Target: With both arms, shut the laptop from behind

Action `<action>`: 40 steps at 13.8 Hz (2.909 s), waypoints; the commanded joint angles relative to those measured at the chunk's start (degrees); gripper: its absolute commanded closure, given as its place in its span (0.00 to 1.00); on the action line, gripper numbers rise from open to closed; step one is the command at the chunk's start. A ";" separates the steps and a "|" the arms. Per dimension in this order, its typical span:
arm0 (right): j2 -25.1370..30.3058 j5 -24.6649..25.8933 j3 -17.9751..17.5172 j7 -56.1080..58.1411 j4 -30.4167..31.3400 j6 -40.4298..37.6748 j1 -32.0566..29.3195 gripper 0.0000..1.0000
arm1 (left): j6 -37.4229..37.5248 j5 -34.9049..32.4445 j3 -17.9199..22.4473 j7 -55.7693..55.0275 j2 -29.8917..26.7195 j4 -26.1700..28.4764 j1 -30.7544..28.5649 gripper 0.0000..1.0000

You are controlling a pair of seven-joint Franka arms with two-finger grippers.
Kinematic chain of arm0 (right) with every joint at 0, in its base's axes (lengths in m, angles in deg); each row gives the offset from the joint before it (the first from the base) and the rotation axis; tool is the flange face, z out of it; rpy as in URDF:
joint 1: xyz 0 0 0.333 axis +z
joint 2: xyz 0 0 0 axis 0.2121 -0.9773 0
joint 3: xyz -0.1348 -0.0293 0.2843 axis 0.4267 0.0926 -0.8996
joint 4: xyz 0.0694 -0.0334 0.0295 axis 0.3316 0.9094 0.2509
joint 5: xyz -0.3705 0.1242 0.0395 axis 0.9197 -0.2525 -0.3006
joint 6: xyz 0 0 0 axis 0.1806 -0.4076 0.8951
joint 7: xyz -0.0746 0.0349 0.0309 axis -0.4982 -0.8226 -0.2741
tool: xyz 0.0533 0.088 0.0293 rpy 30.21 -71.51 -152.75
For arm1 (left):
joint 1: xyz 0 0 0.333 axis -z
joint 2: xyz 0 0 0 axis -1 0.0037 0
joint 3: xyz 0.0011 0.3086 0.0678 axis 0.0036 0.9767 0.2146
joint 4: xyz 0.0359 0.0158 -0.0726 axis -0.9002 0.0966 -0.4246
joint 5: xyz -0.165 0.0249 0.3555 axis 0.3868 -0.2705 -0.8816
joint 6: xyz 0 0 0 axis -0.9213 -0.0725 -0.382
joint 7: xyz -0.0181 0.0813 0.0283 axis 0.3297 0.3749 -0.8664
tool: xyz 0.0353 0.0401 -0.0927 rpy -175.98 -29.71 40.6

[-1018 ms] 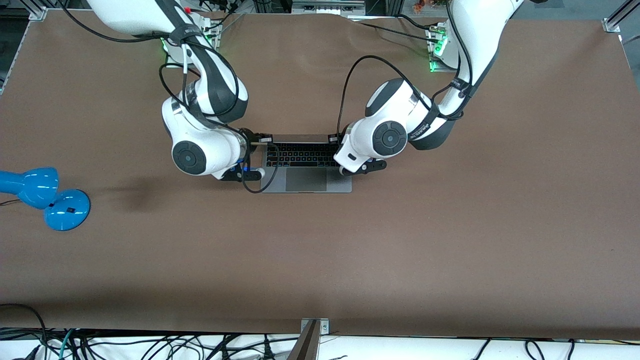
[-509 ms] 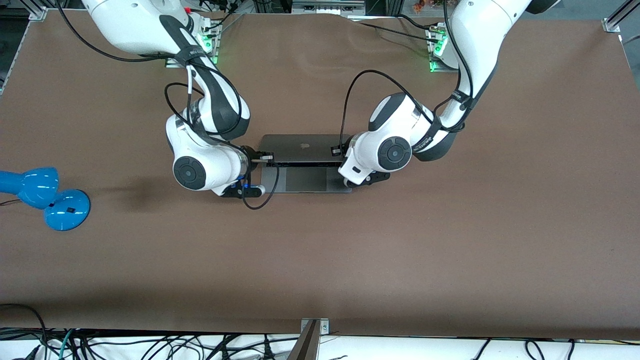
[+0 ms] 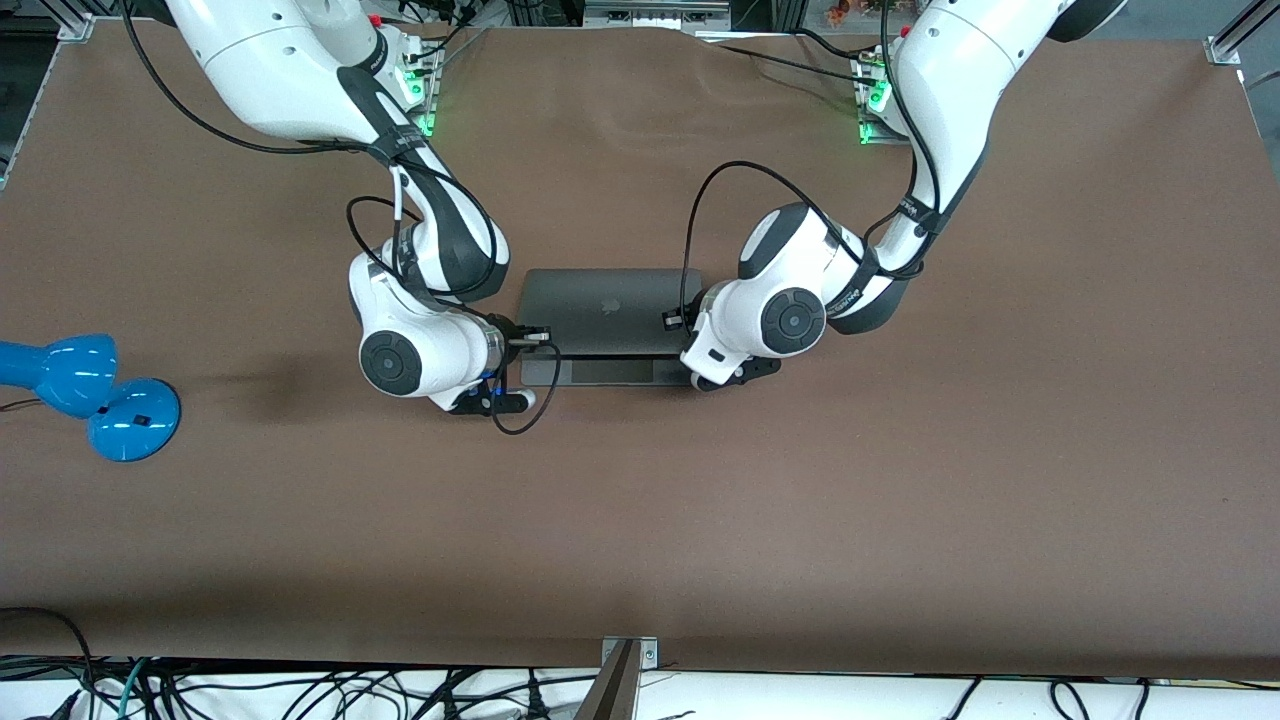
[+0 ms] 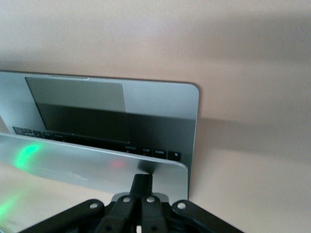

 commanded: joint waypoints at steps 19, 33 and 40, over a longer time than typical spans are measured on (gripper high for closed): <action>-7.90 1.16 1.27 4.82 -4.08 7.45 0.44 1.00 | -5.57 -7.92 1.84 0.15 10.69 -6.87 1.61 1.00; -3.61 4.39 1.36 4.73 -3.73 7.72 1.05 0.35 | -6.89 -8.71 1.84 0.06 9.20 -7.13 0.65 0.00; 15.62 10.72 1.28 4.38 0.14 -9.03 -2.45 0.00 | 3.02 -12.04 1.75 2.34 -0.63 -6.87 -2.77 0.00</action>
